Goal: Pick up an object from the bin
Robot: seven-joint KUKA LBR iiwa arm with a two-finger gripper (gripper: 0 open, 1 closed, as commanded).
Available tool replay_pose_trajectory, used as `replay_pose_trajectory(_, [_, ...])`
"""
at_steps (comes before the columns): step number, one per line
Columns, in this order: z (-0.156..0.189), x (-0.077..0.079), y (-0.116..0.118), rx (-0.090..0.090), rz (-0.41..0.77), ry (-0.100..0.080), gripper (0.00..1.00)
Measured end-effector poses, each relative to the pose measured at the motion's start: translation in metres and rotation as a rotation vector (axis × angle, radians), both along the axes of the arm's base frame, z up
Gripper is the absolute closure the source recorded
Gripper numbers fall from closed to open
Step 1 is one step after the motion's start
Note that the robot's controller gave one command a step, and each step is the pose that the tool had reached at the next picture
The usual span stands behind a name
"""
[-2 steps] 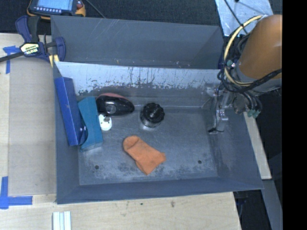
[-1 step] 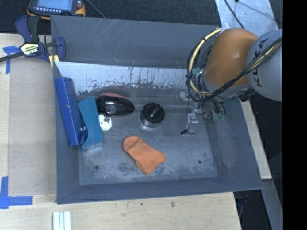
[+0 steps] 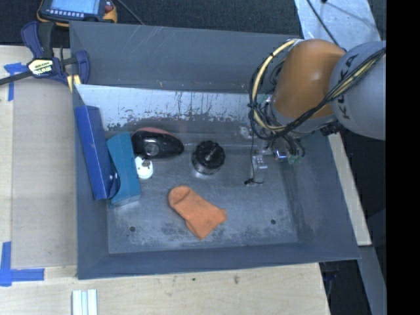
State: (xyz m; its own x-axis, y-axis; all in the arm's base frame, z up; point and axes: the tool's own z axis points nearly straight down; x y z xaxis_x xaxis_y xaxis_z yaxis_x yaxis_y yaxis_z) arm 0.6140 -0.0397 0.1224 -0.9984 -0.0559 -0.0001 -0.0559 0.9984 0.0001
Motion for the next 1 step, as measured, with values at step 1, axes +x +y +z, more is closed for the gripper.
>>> replay_pose_trajectory(1, [-0.0062, -0.0136, 0.0796, 0.000, -0.039, -0.002, 0.00])
